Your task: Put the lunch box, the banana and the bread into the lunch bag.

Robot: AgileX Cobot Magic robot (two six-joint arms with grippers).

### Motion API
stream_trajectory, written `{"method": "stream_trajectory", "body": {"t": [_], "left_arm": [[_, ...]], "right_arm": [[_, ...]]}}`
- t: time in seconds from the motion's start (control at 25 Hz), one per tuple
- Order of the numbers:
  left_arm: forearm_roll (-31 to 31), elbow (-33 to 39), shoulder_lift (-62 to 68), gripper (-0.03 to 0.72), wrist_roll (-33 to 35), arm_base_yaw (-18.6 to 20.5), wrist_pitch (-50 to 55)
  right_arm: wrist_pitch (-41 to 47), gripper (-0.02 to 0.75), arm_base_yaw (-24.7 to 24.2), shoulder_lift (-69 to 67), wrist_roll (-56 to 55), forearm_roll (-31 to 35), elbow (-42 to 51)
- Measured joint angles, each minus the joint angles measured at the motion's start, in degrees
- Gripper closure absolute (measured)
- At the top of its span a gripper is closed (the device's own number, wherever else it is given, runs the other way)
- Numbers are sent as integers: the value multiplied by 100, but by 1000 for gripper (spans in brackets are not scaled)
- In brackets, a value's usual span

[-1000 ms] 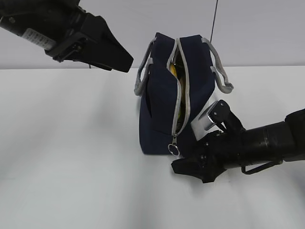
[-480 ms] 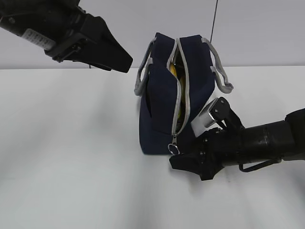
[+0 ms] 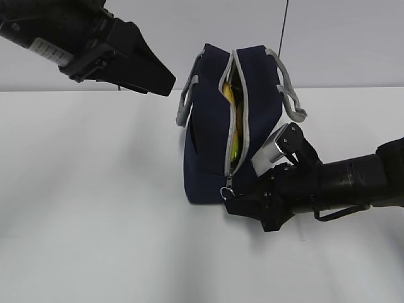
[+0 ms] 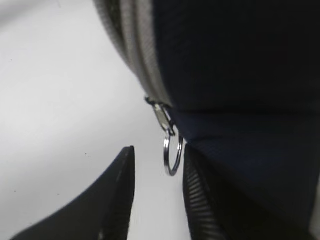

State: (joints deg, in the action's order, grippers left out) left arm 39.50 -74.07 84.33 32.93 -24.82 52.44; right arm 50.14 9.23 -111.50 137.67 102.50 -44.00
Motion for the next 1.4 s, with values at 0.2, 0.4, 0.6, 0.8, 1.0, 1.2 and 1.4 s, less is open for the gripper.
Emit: {"method": "stream_trajectory", "body": {"t": [0.2,0.4,0.6,0.8,1.0,1.2,1.4], "left_arm": [[0,0,0,328,0,0,0],[0,0,0,328,0,0,0],[0,0,0,328,0,0,0],[0,0,0,328,0,0,0],[0,0,0,328,0,0,0],[0,0,0,328,0,0,0],[0,0,0,328,0,0,0]], "right_arm": [[0,545,0,0,4,13,0],[0,659,0,0,4,24,0],[0,750,0,0,13,24,0],[0,753,0,0,-183,-190,-13],[-127,753,0,86,-698,-573,-13],[-545,753,0,586,-1265,-1168,-13],[-685,753,0,976,-1866,-1811,-13]]}}
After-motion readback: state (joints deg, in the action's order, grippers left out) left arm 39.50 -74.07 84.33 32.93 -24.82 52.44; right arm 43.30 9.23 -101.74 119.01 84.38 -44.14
